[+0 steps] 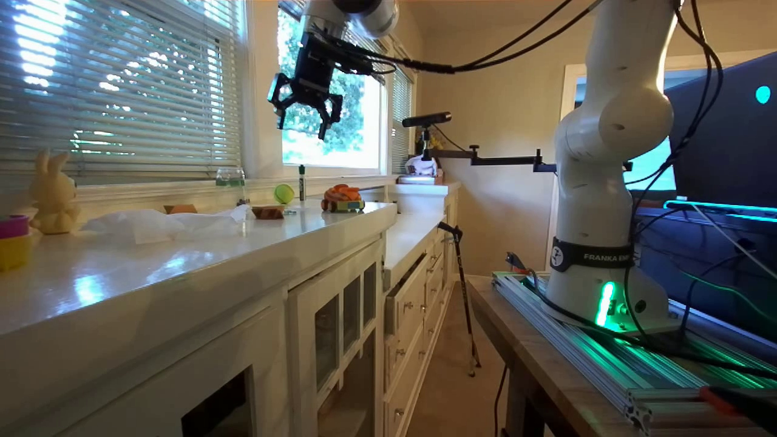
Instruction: Move the tennis bowl to the left
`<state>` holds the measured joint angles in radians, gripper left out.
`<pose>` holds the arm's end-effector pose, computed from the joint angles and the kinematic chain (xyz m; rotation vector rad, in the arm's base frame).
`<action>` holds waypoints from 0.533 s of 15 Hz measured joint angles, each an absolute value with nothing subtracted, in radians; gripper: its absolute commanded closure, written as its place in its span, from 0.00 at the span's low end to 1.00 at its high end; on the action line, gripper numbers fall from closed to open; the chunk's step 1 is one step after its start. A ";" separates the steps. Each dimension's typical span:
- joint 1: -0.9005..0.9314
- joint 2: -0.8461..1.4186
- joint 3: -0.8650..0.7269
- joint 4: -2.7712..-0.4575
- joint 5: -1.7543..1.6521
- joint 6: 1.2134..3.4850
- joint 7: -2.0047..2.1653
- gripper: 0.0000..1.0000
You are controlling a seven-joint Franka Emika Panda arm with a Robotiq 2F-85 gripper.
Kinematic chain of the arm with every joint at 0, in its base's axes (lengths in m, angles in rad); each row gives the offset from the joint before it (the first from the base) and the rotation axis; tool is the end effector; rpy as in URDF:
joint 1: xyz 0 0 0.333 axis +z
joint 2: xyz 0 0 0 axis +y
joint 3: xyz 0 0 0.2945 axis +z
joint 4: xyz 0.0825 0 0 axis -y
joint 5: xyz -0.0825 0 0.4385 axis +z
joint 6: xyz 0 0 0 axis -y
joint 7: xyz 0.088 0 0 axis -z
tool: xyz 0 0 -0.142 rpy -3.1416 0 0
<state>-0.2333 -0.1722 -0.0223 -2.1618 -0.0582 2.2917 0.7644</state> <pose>0.5713 -0.1524 0.4250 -2.7060 1.4581 -0.4704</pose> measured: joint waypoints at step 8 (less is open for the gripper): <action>-0.234 -0.072 -0.095 -2.021 -0.321 2.309 0.763 0.00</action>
<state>-0.2343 -0.0717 -0.0953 -2.0211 -0.3209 2.3093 0.7634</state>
